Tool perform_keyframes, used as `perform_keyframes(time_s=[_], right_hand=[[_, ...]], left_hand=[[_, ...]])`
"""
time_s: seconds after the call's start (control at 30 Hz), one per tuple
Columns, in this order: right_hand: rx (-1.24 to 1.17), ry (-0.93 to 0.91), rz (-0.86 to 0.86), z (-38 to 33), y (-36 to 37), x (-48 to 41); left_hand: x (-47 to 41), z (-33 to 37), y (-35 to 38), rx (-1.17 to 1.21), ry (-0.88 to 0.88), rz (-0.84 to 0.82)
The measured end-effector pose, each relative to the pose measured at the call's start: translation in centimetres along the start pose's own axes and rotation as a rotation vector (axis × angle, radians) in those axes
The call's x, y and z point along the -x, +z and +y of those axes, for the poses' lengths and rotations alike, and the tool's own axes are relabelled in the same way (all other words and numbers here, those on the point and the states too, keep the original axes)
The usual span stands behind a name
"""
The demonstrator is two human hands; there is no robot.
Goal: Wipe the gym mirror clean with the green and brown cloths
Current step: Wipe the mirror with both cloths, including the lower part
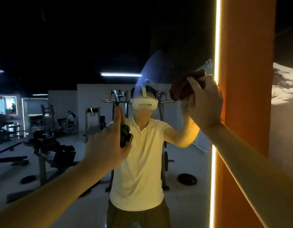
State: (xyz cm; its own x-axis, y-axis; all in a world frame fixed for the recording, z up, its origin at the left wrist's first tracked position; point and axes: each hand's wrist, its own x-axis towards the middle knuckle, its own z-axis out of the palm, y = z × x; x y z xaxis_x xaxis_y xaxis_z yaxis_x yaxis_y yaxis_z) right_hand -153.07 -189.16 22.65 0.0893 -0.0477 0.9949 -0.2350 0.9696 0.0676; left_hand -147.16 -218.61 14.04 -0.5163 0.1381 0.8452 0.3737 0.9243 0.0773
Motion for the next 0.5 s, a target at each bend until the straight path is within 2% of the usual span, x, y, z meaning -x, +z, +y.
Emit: perform_keyframes(time_s=[0.1,0.17,0.27,0.33,0.37,0.5], right_hand=[[-0.091,0.139,0.022,-2.3,0.6,4.9],[-0.124,0.067,-0.014,-4.0,0.2,11.4],[-0.099,-0.21,-0.229,-2.9,-1.7,16.9],[-0.057,-0.306,-0.317,-0.9,-2.3,14.8],[-0.034,-0.275,-0.321,0.2,-2.2,12.6],[0.025,0.017,-0.147,3.4,-1.9,2.1]], left_hand=[[-0.6,0.7,0.8,0.114,-0.035,-0.009],[-0.9,1.5,1.5,0.189,-0.047,0.0],[-1.2,2.6,2.4,0.187,0.025,0.075],[-1.2,2.9,2.7,0.179,0.043,0.084],[-1.2,2.9,2.8,0.186,0.043,0.076],[-1.0,2.8,3.1,0.29,-0.005,0.044]])
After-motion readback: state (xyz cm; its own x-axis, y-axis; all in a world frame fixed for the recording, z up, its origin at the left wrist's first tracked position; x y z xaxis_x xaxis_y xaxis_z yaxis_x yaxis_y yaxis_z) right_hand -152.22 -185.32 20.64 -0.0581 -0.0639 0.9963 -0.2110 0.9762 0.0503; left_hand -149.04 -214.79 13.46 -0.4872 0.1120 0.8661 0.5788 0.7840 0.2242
